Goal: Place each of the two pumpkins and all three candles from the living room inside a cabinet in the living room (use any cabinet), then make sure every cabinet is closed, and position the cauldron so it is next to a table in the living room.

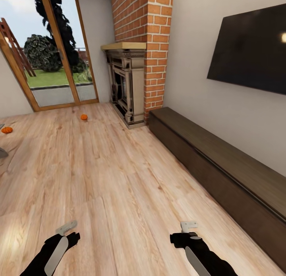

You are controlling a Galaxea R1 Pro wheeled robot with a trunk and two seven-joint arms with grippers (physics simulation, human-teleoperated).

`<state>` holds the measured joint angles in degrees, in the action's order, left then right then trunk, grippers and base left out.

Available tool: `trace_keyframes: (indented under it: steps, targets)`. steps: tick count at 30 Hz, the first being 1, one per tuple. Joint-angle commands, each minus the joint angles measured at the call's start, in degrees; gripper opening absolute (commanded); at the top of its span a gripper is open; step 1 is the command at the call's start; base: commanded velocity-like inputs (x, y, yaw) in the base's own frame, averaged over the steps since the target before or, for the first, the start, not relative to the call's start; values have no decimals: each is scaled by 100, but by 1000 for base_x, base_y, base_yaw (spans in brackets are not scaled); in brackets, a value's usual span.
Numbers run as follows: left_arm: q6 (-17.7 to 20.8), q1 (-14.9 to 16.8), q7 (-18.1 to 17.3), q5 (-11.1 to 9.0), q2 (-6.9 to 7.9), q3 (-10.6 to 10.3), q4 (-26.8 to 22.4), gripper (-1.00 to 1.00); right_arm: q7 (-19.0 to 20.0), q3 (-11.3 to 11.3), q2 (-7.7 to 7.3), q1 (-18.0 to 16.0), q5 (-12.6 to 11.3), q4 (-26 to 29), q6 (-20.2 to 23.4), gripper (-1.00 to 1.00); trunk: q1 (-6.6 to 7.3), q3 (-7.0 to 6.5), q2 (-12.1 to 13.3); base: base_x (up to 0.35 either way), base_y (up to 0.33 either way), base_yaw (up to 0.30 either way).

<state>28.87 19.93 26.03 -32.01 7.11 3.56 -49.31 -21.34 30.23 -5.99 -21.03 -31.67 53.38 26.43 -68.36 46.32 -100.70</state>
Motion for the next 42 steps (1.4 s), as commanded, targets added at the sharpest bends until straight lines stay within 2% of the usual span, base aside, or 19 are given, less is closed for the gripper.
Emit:
trace_keyframes:
  steps: [1, 12, 31, 42]
  targets:
    - [13, 2, 42, -60, 1, -4, -8, 100, -60, 30, -8, -6, -57, 9, 11, 100, -3, 5, -2, 287, 166, 0]
    - [5, 2, 42, -43, -7, -26, -8, 100, -72, 36, -2, -6, -55, 12, 20, 100, -3, 5, -2, 261, 79, 0]
    - [5, 2, 42, -51, -7, -13, -8, 100, -55, 36, -7, -6, -58, 9, 11, 100, -3, 6, -2, 33, 8, 1]
    - [5, 2, 42, -52, -7, -13, -8, 100, -63, 36, -8, -6, -58, 9, 11, 100, -3, 32, -2, 265, 164, 212]
